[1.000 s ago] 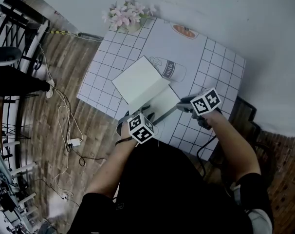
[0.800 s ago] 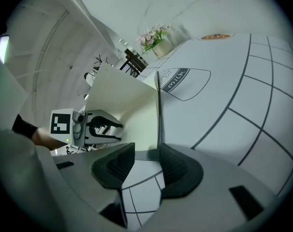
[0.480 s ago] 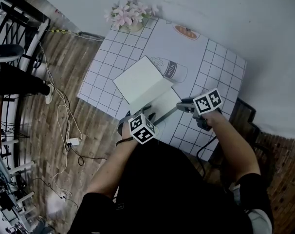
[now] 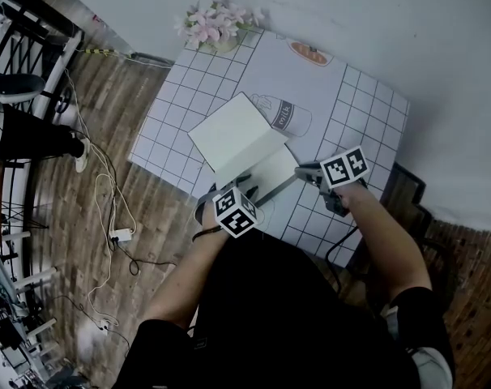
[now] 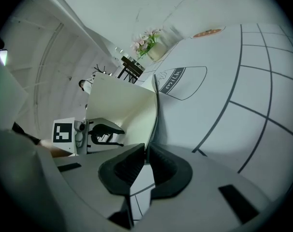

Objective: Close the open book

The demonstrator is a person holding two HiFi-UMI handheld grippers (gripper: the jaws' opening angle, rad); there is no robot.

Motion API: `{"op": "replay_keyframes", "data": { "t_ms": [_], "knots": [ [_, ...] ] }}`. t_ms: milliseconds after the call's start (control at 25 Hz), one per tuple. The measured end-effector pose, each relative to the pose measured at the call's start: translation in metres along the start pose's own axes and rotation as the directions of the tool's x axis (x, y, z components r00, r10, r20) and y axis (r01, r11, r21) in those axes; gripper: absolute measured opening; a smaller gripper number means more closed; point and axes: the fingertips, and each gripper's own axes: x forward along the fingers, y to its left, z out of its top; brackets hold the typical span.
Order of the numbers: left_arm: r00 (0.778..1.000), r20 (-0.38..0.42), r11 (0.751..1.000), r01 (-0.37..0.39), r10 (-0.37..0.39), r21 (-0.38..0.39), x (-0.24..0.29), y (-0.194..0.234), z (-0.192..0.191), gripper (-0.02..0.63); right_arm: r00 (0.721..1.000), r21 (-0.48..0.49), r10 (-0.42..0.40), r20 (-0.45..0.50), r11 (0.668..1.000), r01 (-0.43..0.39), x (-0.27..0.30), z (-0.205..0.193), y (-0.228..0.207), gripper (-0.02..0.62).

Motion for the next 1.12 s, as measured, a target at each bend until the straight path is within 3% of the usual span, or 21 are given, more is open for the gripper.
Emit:
{"op": "replay_keyframes", "data": {
  "t_ms": [120,440,680,880,1120],
  "knots": [
    [1.000,0.007,1.000,-0.006,0.006,0.007,-0.002,-0.002,0.003,0.124,1.000,0.003,0.024,0.009,1.000,-0.024,-0.003,0.002,0.006,0.028],
    [0.993,0.117,1.000,0.021,-0.023,0.015,-0.012,-0.027,0.044,0.130,0.996,0.000,0.085,0.035,0.996,-0.085,-0.004,0.008,0.029,0.026],
    [0.986,0.169,0.999,-0.015,0.009,0.034,-0.026,-0.032,0.074,0.156,0.990,-0.002,0.124,0.070,0.992,-0.124,-0.013,0.025,0.052,0.026],
    [0.988,0.134,0.993,-0.087,0.076,0.081,-0.039,-0.025,0.081,0.158,0.981,0.002,0.164,0.106,0.986,-0.165,-0.018,0.043,0.071,0.028],
    [0.987,0.069,0.988,-0.148,0.145,0.050,-0.051,-0.007,0.068,0.158,0.973,-0.008,0.194,0.122,0.981,-0.194,-0.019,0.062,0.090,0.034]
  ]
}}
